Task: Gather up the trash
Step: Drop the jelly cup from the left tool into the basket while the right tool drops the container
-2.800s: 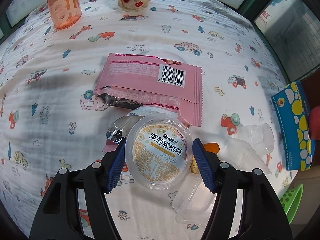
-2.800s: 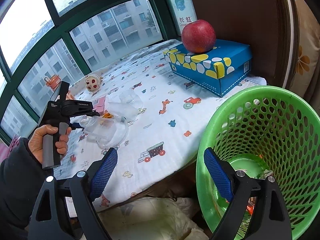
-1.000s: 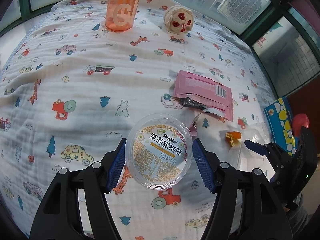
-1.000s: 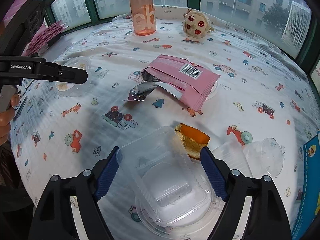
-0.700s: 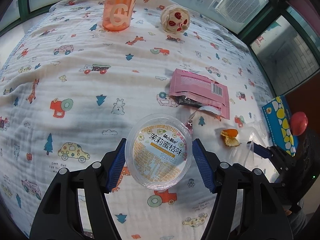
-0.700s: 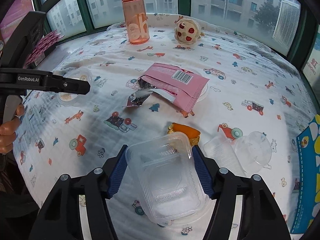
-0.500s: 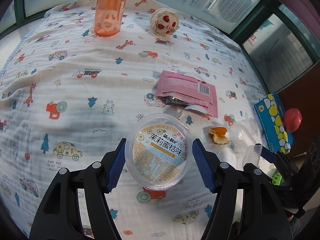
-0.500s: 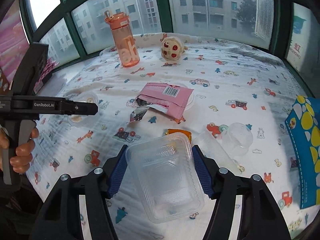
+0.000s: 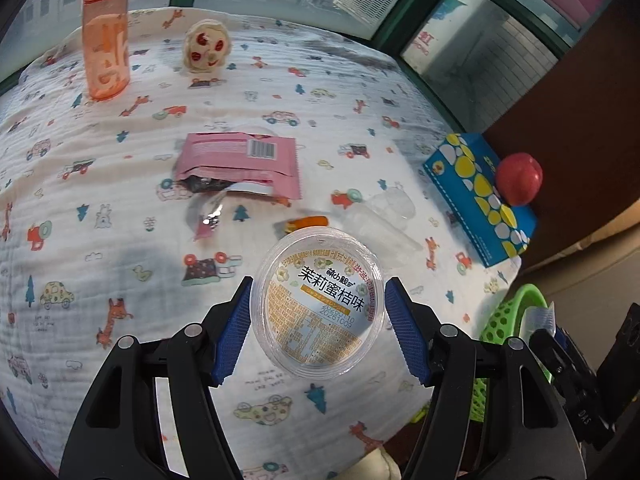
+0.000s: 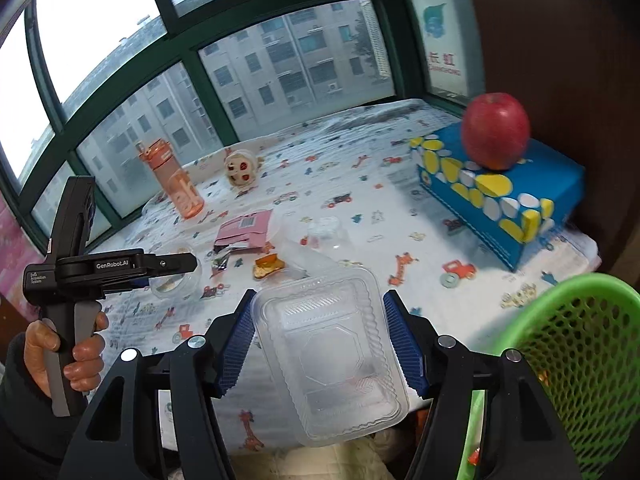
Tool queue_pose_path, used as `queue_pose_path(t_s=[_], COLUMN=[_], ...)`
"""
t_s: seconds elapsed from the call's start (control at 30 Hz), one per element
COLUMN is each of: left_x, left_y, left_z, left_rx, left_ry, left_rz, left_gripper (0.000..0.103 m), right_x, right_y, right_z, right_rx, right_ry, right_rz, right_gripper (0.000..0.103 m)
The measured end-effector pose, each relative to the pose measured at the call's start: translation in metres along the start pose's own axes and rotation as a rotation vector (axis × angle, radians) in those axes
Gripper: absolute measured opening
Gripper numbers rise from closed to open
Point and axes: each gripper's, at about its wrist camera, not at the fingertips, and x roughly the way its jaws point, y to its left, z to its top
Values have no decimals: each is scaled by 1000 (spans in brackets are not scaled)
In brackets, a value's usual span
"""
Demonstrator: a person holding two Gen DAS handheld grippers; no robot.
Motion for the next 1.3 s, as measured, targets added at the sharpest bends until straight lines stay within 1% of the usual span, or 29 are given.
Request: queue_pose_path(t_s=[0.17,0.33,0.47,0.6,0.67,0.7,0.73,0.9,1.03,1.3], left_x=[7,15,20,25,27,29,30,38,46,69], left_y=[-50,-96,-127,-152,-163,-169,-175,-204,-227,-268], left_z=[-9,-19,-28,-37,-41,-43,-45,-58,-71,-100], left_rx=[95,174,232,279,302,314,326,384,417,485], left_ry=[25,51,74,92,103,108,113,141,176,254], left_rz=[-50,-92,-109,-121,-127,-128,-130,-148,-171,-194], left_gripper=[65,65,65,65,65,65,65,65,65,65], right_x=[-42,-71,-86,-93,-95,-96,-98,-109,-123,-162], right_y=[-51,-97,-127,-149,-155,-159,-162,-171,-175,-181], right_z=[-23,-45,-59,-71,-76,-79,-82,-91,-94,-96], right_rx=[98,170,219,267,283,295,304,332,349,358], right_ry=[-29,-31,-32,-29,-30,-31,-35,-54,-90,-187], right_rz=[-116,-227,-288,-313,-328,-326,-330,-331,-322,-323], right_gripper=[61,61,62,62,65,70,71,74,75,77])
